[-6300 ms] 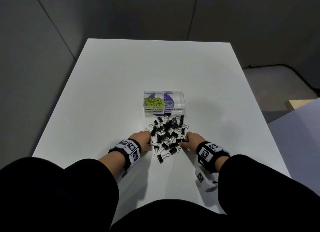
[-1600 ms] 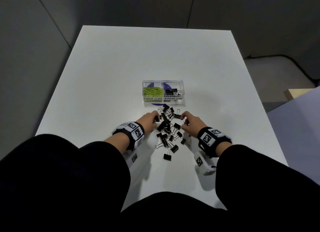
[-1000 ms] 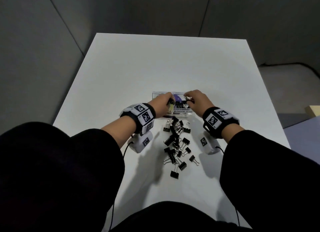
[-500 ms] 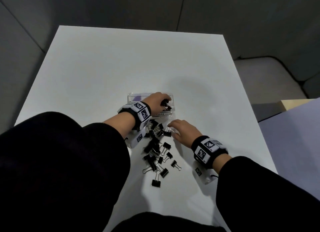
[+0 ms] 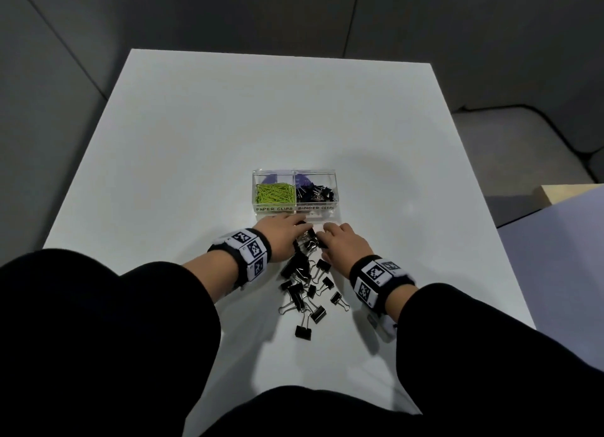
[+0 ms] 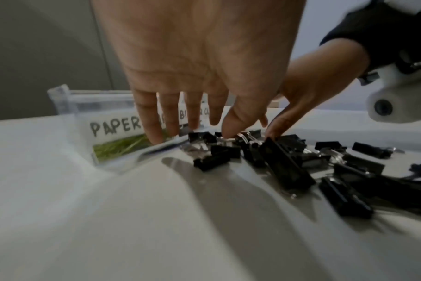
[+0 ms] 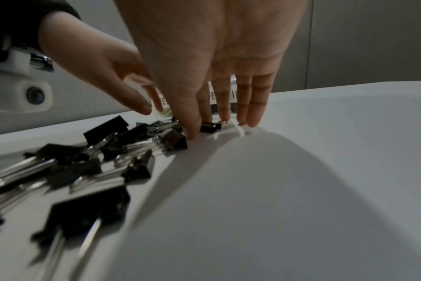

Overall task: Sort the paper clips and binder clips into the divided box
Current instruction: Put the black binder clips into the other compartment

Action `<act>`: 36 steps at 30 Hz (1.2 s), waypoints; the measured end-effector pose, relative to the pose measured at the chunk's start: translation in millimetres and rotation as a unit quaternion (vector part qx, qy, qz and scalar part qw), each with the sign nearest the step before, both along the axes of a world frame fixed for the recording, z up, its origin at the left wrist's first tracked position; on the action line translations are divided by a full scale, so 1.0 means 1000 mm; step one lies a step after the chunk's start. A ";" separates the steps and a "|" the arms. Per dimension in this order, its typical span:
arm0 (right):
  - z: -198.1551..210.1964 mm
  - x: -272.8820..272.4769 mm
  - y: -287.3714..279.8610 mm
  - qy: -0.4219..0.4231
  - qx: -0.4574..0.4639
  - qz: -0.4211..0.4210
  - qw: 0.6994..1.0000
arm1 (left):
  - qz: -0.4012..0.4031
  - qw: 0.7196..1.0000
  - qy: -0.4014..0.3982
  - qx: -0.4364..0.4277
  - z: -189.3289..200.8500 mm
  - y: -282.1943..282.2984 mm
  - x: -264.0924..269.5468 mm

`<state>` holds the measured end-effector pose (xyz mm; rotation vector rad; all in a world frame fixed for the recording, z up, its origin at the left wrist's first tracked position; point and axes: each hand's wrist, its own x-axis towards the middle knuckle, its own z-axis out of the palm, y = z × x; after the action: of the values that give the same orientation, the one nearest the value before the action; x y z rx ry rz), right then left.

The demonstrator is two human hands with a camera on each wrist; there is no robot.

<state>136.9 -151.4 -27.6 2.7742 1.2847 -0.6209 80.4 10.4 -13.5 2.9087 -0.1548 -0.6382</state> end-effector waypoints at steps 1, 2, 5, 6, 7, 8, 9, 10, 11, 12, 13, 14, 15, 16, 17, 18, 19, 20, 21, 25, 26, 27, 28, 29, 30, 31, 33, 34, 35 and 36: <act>0.000 -0.001 -0.002 0.001 0.004 -0.005 1.000 | 0.018 1.000 0.015 -0.009 -0.001 0.000 -0.004; -0.001 -0.002 -0.003 0.001 0.005 -0.007 1.000 | 0.031 0.999 0.024 -0.023 -0.001 -0.001 -0.007; -0.003 -0.005 -0.007 0.008 0.004 -0.023 1.000 | 0.043 0.997 0.040 -0.049 -0.003 -0.001 -0.015; -0.003 -0.006 -0.008 0.016 0.004 -0.038 0.999 | 0.044 0.997 0.043 -0.052 -0.004 0.000 -0.019; -0.003 -0.006 -0.010 0.028 0.004 -0.055 0.998 | 0.046 0.997 0.043 -0.054 -0.005 0.000 -0.021; -0.003 -0.006 -0.011 0.040 0.004 -0.071 0.997 | 0.052 0.996 0.043 -0.055 -0.006 0.000 -0.024; -0.002 -0.005 -0.012 0.051 0.001 -0.085 0.995 | 0.060 0.996 0.041 -0.058 -0.008 -0.001 -0.026; -0.002 -0.003 -0.013 0.056 -0.007 -0.092 0.994 | 0.068 0.995 0.040 -0.061 -0.009 -0.001 -0.028; -0.001 -0.001 -0.013 0.056 -0.019 -0.092 0.994 | 0.076 0.994 0.036 -0.065 -0.011 -0.002 -0.029; 0.001 0.000 -0.014 0.052 -0.031 -0.087 0.994 | 0.086 0.993 0.034 -0.069 -0.012 -0.002 -0.030; 0.002 0.001 -0.015 0.050 -0.039 -0.083 0.995 | 0.095 0.992 0.032 -0.074 -0.013 -0.003 -0.030; 0.003 0.002 -0.016 0.054 -0.041 -0.083 0.994 | 0.104 0.991 0.033 -0.082 -0.014 -0.003 -0.030; 0.005 0.001 -0.017 0.066 -0.037 -0.090 0.993 | 0.113 0.989 0.036 -0.090 -0.014 -0.003 -0.030; 0.005 0.001 -0.018 0.084 -0.033 -0.102 0.991 | 0.126 0.986 0.041 -0.098 -0.014 -0.003 -0.030; 0.006 0.000 -0.019 0.102 -0.031 -0.113 0.988 | 0.140 0.984 0.046 -0.104 -0.014 -0.003 -0.030; 0.006 -0.001 -0.020 0.120 -0.033 -0.120 0.985 | 0.154 0.981 0.050 -0.109 -0.014 -0.002 -0.030; 0.007 -0.002 -0.021 0.135 -0.038 -0.123 0.983 | 0.168 0.978 0.054 -0.115 -0.014 -0.001 -0.030; 0.006 -0.003 -0.022 0.145 -0.041 -0.125 0.981 | 0.180 0.975 0.057 -0.119 -0.015 0.000 -0.030; 0.007 -0.004 -0.023 0.152 -0.038 -0.129 0.979 | 0.186 0.973 0.059 -0.121 -0.015 0.000 -0.030; 0.009 -0.007 -0.023 0.175 0.028 -0.166 0.970 | 0.169 0.979 0.058 -0.104 -0.014 0.002 -0.031; 0.008 -0.006 -0.020 0.176 0.041 -0.170 0.969 | 0.160 0.981 0.055 -0.099 -0.013 0.002 -0.032; 0.008 -0.007 -0.017 0.172 0.047 -0.173 0.969 | 0.150 0.983 0.052 -0.094 -0.013 0.001 -0.032; 0.007 -0.007 -0.014 0.167 0.048 -0.178 0.969 | 0.139 0.985 0.052 -0.087 -0.013 0.001 -0.032; 0.007 -0.008 -0.011 0.163 0.049 -0.187 0.967 | 0.127 0.988 0.051 -0.078 -0.013 0.000 -0.032; 0.007 -0.010 -0.009 0.164 0.046 -0.193 0.966 | 0.115 0.990 0.050 -0.066 -0.013 -0.001 -0.032; 0.007 -0.012 -0.007 0.167 0.042 -0.192 0.966 | 0.102 0.992 0.047 -0.053 -0.013 -0.003 -0.033; 0.004 -0.016 -0.005 0.162 0.021 -0.165 0.973 | 0.085 0.995 0.036 -0.030 -0.014 -0.006 -0.034; 0.002 -0.018 -0.004 0.154 0.006 -0.147 0.977 | 0.079 0.996 0.030 -0.025 -0.014 -0.007 -0.035; 0.000 -0.020 -0.002 0.149 -0.003 -0.135 0.980 | 0.075 0.996 0.027 -0.025 -0.014 -0.007 -0.035; -0.002 -0.021 -0.001 0.148 -0.007 -0.132 0.980 | 0.074 0.996 0.027 -0.031 -0.014 -0.007 -0.035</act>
<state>116.3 -152.5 -29.5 2.9496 0.9444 -1.0874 45.2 3.5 -27.4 2.8081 0.0470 -0.6730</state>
